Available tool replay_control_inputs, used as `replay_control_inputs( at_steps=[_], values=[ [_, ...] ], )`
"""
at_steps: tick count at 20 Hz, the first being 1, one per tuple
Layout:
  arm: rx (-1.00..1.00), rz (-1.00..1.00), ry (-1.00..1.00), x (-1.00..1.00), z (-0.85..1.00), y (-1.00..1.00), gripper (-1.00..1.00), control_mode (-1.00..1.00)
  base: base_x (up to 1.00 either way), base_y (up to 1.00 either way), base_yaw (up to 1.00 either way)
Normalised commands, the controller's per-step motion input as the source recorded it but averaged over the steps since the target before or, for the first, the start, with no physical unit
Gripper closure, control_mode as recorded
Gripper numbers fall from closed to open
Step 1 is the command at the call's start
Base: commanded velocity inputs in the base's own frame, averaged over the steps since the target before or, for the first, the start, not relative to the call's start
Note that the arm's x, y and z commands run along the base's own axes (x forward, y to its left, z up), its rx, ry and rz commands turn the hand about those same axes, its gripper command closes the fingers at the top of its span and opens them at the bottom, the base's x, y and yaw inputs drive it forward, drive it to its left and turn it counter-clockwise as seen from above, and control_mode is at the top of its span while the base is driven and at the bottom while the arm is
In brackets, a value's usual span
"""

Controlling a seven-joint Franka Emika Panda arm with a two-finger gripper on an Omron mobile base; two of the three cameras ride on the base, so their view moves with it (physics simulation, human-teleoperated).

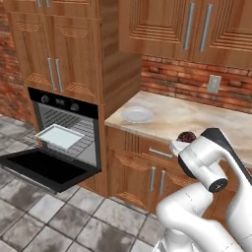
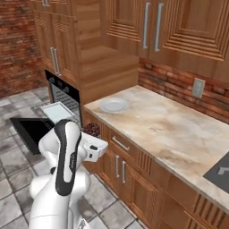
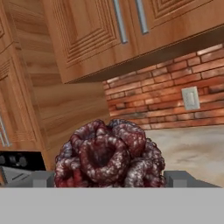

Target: Take the baked cake out of the oven and place it on the plate for cooling. Then close the oven door.

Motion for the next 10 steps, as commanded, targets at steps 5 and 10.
replay_control_inputs(
  at_steps=[5, 10],
  values=[
    [0.0, 0.0, 0.0, 0.0, 0.0, 0.0, 1.0, 1.0, 0.4, 0.21, 0.11],
    [0.0, 0.0, 0.0, 0.0, 0.0, 0.0, 1.0, 1.0, 0.39, 0.69, 0.0]
  ],
)
